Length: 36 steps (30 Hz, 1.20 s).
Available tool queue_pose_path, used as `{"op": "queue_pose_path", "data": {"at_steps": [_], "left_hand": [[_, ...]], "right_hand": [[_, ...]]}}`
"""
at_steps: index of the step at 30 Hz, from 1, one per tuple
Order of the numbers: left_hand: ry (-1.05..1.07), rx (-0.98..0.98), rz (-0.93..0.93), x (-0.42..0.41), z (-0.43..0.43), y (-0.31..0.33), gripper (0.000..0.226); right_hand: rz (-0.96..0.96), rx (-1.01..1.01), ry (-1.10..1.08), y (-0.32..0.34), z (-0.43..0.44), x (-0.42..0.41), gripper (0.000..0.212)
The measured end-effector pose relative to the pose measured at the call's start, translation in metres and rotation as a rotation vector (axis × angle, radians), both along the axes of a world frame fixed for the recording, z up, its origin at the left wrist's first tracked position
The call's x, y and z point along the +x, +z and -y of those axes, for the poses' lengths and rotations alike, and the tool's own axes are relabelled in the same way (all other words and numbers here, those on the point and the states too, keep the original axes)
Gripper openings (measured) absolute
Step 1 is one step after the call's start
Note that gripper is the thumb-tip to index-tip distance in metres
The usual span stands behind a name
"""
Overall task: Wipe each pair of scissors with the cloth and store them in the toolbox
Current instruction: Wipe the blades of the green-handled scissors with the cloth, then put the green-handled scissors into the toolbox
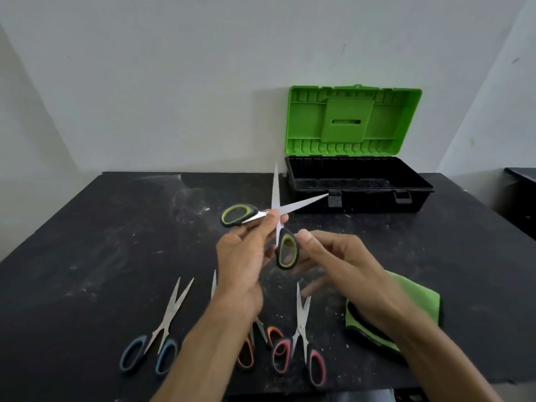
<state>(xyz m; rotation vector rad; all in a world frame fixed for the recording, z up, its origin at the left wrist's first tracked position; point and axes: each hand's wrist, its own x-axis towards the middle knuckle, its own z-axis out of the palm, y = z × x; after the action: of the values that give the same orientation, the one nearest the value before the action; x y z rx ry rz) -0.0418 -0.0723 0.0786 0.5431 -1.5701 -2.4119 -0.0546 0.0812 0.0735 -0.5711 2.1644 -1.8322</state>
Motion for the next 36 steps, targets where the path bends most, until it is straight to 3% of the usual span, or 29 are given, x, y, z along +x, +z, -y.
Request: {"op": "queue_pose_path", "data": {"at_steps": [4, 8, 16, 24, 28, 30, 36], "left_hand": [[-0.016, 0.035, 0.015, -0.001, -0.006, -0.003, 0.017], [-0.001, -0.008, -0.010, -0.001, 0.005, -0.001, 0.024], [-0.040, -0.666, -0.235, 0.002, 0.004, -0.003, 0.025], [-0.111, -0.508, -0.228, -0.004, -0.029, -0.014, 0.026], [-0.062, -0.422, -0.253, -0.026, -0.047, -0.014, 0.021], [-0.031, -0.395, -0.275, -0.047, -0.057, -0.007, 0.020], [-0.071, -0.352, -0.267, -0.122, -0.091, 0.002, 0.017]], "right_hand": [[0.018, -0.091, -0.079, 0.003, -0.001, -0.009, 0.016], [-0.018, -0.057, -0.120, 0.007, -0.016, -0.015, 0.021], [-0.103, -0.079, -0.258, 0.020, -0.031, -0.023, 0.015], [-0.156, -0.030, -0.372, 0.015, -0.044, -0.021, 0.015], [-0.351, 0.213, -0.504, 0.019, -0.052, -0.036, 0.010], [-0.453, 0.283, -0.598, 0.025, -0.054, -0.043, 0.024], [-0.473, 0.579, -0.635, 0.049, -0.072, -0.094, 0.036]]}}
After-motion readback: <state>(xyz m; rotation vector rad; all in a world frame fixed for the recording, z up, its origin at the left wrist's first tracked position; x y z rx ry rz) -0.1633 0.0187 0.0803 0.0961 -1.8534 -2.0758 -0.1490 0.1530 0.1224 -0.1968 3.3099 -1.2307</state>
